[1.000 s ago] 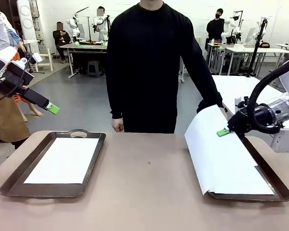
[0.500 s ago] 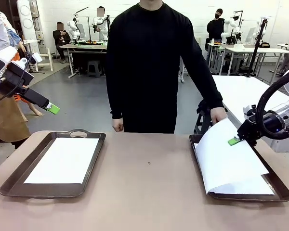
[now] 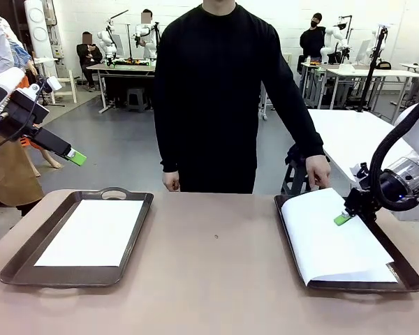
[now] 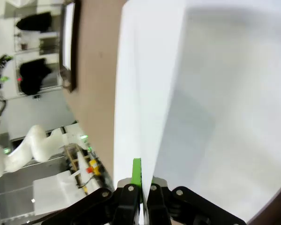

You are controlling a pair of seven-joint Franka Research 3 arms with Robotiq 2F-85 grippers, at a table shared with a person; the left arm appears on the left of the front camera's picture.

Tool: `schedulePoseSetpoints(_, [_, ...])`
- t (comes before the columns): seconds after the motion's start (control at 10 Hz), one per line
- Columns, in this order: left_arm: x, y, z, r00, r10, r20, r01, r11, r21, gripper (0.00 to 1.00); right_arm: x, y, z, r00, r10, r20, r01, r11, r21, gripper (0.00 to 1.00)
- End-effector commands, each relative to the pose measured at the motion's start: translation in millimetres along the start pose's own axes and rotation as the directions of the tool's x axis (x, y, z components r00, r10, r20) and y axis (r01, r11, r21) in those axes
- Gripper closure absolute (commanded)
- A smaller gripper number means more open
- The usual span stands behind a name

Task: Sort the A4 documents.
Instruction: Place the A4 Paper in the designated Handle tray.

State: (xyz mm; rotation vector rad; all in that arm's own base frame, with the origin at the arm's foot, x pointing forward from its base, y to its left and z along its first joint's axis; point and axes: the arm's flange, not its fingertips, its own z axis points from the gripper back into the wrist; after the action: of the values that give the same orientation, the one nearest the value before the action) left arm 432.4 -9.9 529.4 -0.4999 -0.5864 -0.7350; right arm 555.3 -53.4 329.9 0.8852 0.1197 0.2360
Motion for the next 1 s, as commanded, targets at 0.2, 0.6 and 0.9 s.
schedulePoseSetpoints(0.2, [0, 0, 0, 1.0, -0.005, -0.001, 0.005, 1.0, 0.0, 0.0, -3, 10, -7, 0.999, -0.016, 0.036, 0.027, 0.943, -0.332, 0.99])
schedulePoseSetpoints(0.6, [0, 0, 0, 1.0, -0.005, -0.001, 0.005, 1.0, 0.0, 0.0, -3, 7, -17, 0.997, -0.029, 0.069, 0.056, 0.899, -0.435, 0.99])
schedulePoseSetpoints(0.9, [0, 0, 0, 1.0, -0.005, -0.001, 0.005, 1.0, 0.0, 0.0, -7, 6, -14, 0.991, -0.051, 0.122, 0.096, 0.915, -0.392, 0.99])
